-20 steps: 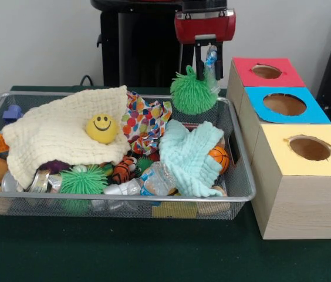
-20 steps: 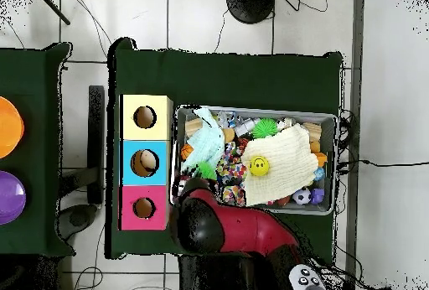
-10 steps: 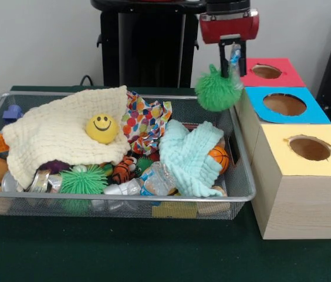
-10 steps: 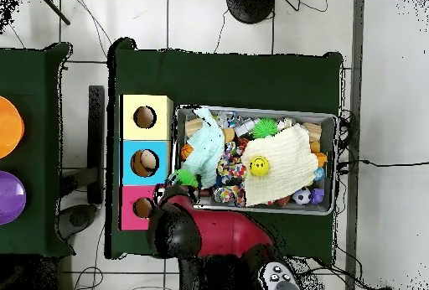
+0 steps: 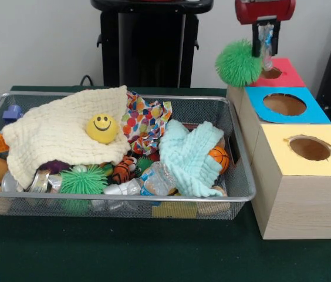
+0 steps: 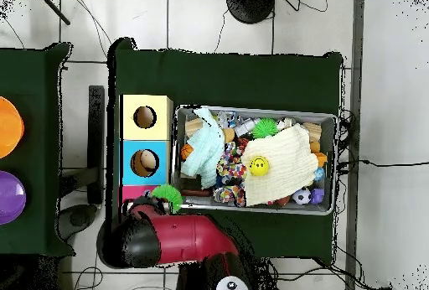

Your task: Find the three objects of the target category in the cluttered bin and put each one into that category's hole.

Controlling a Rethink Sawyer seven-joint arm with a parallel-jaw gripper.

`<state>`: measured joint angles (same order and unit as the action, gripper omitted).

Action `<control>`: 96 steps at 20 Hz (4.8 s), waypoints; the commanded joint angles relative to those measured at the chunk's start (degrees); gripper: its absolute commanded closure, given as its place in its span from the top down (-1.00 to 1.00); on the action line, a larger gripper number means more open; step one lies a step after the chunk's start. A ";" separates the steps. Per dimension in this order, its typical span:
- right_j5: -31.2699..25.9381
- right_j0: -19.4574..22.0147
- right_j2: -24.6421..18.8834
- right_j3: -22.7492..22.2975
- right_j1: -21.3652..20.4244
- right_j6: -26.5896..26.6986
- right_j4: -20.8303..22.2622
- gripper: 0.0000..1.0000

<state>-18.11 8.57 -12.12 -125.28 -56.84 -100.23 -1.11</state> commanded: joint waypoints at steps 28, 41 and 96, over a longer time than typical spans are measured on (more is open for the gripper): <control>-14.52 0.26 10.23 7.69 -8.57 -2.90 0.75 -1.00; -10.28 4.54 6.23 6.09 -7.41 -1.78 0.37 -1.00; -5.66 -1.37 3.40 14.63 6.91 -6.65 -4.20 -1.00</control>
<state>-20.10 6.25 -7.53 -114.52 -51.15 -100.23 -4.85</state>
